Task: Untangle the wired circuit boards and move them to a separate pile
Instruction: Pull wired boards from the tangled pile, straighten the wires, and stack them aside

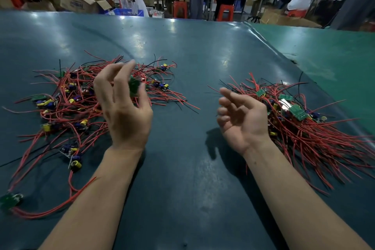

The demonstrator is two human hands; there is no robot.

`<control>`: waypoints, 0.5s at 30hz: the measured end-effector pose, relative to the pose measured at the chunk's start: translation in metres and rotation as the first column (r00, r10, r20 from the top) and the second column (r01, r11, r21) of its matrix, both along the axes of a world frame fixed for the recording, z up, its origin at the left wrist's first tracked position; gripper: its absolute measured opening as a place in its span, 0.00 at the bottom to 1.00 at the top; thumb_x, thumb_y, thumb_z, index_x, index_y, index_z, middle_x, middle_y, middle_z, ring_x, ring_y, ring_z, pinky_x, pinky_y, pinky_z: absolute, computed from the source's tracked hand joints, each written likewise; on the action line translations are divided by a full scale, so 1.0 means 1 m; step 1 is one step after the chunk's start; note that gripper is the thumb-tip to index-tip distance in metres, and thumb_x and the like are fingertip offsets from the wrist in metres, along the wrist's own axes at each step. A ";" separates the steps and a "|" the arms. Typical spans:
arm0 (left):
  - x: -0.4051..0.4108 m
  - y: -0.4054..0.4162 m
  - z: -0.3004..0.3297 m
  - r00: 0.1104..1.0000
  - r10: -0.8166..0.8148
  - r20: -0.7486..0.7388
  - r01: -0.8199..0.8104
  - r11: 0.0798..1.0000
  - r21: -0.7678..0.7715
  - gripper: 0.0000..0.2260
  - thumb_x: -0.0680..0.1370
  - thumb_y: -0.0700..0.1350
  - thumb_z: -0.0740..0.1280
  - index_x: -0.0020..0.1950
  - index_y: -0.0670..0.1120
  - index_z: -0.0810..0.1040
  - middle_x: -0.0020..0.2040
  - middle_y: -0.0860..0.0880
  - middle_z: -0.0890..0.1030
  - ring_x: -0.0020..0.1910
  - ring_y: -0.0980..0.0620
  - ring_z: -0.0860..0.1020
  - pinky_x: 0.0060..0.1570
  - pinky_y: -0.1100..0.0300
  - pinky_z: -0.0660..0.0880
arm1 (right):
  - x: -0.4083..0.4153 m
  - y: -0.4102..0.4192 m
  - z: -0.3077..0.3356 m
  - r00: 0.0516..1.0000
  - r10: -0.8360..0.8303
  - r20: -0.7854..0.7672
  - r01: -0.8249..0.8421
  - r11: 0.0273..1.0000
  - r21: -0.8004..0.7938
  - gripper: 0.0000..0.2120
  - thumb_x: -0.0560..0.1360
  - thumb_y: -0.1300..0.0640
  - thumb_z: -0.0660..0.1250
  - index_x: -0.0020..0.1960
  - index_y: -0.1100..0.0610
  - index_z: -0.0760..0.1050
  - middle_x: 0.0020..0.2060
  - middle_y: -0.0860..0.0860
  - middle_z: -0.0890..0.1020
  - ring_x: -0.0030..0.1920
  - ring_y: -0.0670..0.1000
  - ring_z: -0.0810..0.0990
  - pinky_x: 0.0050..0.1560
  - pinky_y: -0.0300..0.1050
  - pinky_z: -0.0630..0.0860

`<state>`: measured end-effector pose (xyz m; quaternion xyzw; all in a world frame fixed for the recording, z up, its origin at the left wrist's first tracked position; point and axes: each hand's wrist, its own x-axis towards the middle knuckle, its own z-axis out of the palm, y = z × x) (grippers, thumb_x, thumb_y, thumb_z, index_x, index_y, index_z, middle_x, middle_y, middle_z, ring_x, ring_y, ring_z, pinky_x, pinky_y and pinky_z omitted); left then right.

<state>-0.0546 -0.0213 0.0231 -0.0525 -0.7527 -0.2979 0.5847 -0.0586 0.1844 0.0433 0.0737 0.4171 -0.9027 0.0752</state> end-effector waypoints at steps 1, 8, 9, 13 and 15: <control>0.000 0.004 -0.001 0.989 -0.133 -0.057 0.132 0.991 -0.014 0.16 0.76 0.34 0.71 0.62 0.39 0.75 0.59 0.37 0.71 0.59 0.42 0.72 0.55 0.48 0.78 | 0.001 -0.004 0.000 0.996 0.083 -0.041 -0.078 0.991 0.106 0.10 0.78 0.57 0.61 0.48 0.59 0.80 0.33 0.51 0.80 0.26 0.46 0.74 0.23 0.34 0.68; 0.006 0.034 -0.011 0.822 -0.540 0.181 0.568 0.804 -0.178 0.14 0.73 0.31 0.71 0.57 0.37 0.76 0.54 0.39 0.79 0.56 0.42 0.78 0.58 0.49 0.76 | 0.009 -0.022 -0.008 0.915 0.336 -0.225 -0.282 0.929 0.240 0.09 0.70 0.58 0.68 0.48 0.58 0.80 0.40 0.54 0.83 0.35 0.48 0.81 0.38 0.40 0.80; 0.005 0.034 -0.011 0.832 -0.516 0.202 0.550 0.812 -0.193 0.14 0.72 0.31 0.71 0.57 0.36 0.77 0.55 0.39 0.79 0.58 0.44 0.77 0.61 0.52 0.74 | 0.009 -0.022 -0.009 0.927 0.299 -0.228 -0.239 0.937 0.256 0.08 0.69 0.59 0.68 0.48 0.59 0.80 0.40 0.55 0.82 0.35 0.48 0.80 0.38 0.40 0.80; 0.005 0.035 -0.009 0.904 -0.405 0.135 0.426 0.877 -0.223 0.08 0.73 0.35 0.73 0.51 0.36 0.80 0.49 0.42 0.81 0.52 0.44 0.77 0.57 0.53 0.74 | 0.005 -0.021 -0.010 0.947 0.222 -0.232 -0.157 0.950 0.269 0.04 0.76 0.62 0.65 0.50 0.58 0.78 0.41 0.55 0.83 0.35 0.49 0.82 0.38 0.40 0.79; 0.006 0.034 -0.008 0.941 -0.332 0.062 0.337 0.913 -0.231 0.04 0.75 0.39 0.73 0.45 0.38 0.81 0.42 0.44 0.80 0.44 0.44 0.76 0.48 0.50 0.74 | 0.004 -0.020 -0.008 0.957 0.184 -0.226 -0.127 0.961 0.244 0.06 0.77 0.63 0.65 0.53 0.56 0.75 0.41 0.54 0.85 0.34 0.50 0.83 0.34 0.40 0.78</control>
